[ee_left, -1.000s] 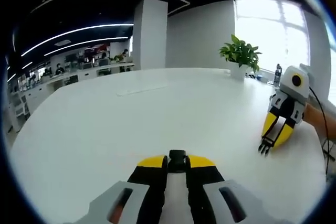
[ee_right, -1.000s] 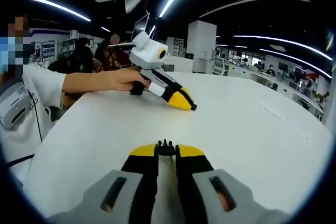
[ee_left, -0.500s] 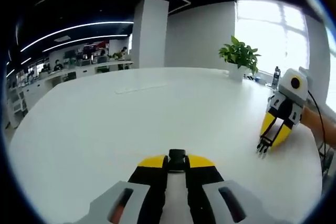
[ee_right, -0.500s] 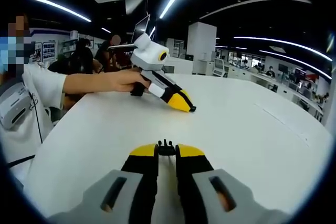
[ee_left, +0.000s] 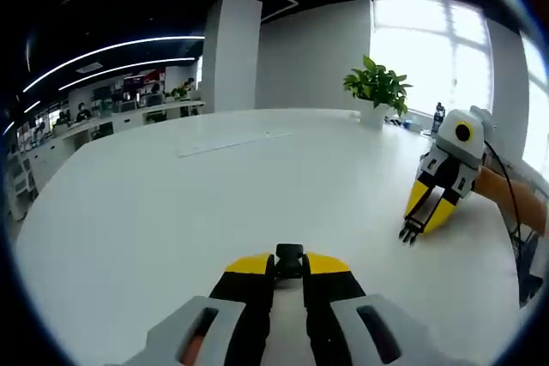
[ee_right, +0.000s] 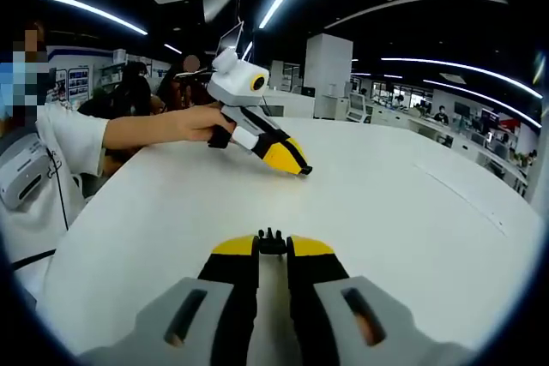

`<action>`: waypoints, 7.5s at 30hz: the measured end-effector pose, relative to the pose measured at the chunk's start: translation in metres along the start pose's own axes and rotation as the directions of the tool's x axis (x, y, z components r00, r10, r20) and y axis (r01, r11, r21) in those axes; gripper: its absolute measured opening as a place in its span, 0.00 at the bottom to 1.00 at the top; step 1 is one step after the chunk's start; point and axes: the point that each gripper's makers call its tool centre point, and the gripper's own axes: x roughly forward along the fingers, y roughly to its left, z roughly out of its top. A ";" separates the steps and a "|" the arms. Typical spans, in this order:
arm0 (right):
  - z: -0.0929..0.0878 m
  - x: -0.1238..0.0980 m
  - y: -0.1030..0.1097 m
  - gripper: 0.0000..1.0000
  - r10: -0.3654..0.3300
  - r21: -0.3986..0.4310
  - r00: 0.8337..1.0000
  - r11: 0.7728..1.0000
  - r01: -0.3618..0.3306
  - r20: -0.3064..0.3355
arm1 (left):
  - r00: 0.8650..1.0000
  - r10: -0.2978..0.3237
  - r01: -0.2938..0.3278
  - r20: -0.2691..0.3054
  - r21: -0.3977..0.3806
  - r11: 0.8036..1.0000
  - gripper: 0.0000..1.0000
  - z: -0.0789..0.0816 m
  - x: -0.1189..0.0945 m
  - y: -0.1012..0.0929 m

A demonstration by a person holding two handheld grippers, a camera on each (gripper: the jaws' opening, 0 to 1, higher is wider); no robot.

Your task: Snap the two parts of the plastic buckle together until the buckle closes and remains connected.

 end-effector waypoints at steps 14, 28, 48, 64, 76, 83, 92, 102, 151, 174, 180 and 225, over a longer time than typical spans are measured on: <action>-0.003 0.002 0.001 0.12 0.018 0.007 1.000 1.000 -0.018 -0.007 | 0.988 -0.152 0.151 0.003 0.071 0.986 0.12 -0.002 -0.009 -0.022; -0.004 0.003 0.005 0.12 0.041 -0.002 0.999 0.999 -0.042 -0.034 | 0.958 -0.279 0.286 -0.065 0.230 0.930 0.12 -0.010 -0.030 -0.054; -0.005 0.004 0.012 0.12 0.090 -0.013 0.994 0.996 -0.091 -0.055 | 0.913 -0.380 0.409 -0.150 0.316 0.856 0.12 -0.018 -0.036 -0.072; -0.001 0.004 0.024 0.12 0.136 -0.033 0.989 0.990 -0.139 -0.065 | 0.874 -0.453 0.485 -0.173 0.349 0.802 0.12 -0.025 -0.034 -0.088; 0.000 0.005 0.031 0.12 0.148 -0.027 0.987 0.988 -0.150 -0.055 | 0.849 -0.493 0.527 -0.189 0.341 0.778 0.12 -0.029 -0.034 -0.093; -0.001 0.006 0.031 0.12 0.143 -0.027 0.988 0.989 -0.145 -0.059 | 0.848 -0.488 0.530 -0.207 0.367 0.765 0.12 -0.034 -0.034 -0.096; -0.002 0.004 0.037 0.12 0.136 -0.022 0.989 0.990 -0.138 -0.055 | 0.844 -0.502 0.536 -0.191 0.354 0.766 0.13 -0.033 -0.035 -0.100; 0.001 0.004 0.037 0.14 0.120 -0.020 0.992 0.992 -0.121 -0.037 | 0.843 -0.508 0.537 -0.178 0.339 0.772 0.15 -0.031 -0.035 -0.095; 0.004 0.005 0.038 0.13 0.092 0.034 0.996 0.995 -0.093 0.020 | 0.804 -0.578 0.593 -0.142 0.265 0.760 0.12 -0.039 -0.048 -0.101; 0.010 0.009 0.048 0.12 0.153 0.011 0.987 0.988 -0.153 0.057 | 0.724 -0.638 0.689 -0.263 0.331 0.645 0.12 -0.054 -0.058 -0.107; 0.010 0.010 0.046 0.12 0.149 0.011 0.987 0.989 -0.150 0.059 | 0.762 -0.610 0.647 -0.218 0.290 0.705 0.23 -0.050 -0.061 -0.114; 0.011 0.019 0.059 0.12 0.156 -0.015 0.987 0.988 -0.156 0.024 | 0.886 -0.452 0.463 -0.108 0.272 0.843 0.12 -0.040 -0.054 -0.100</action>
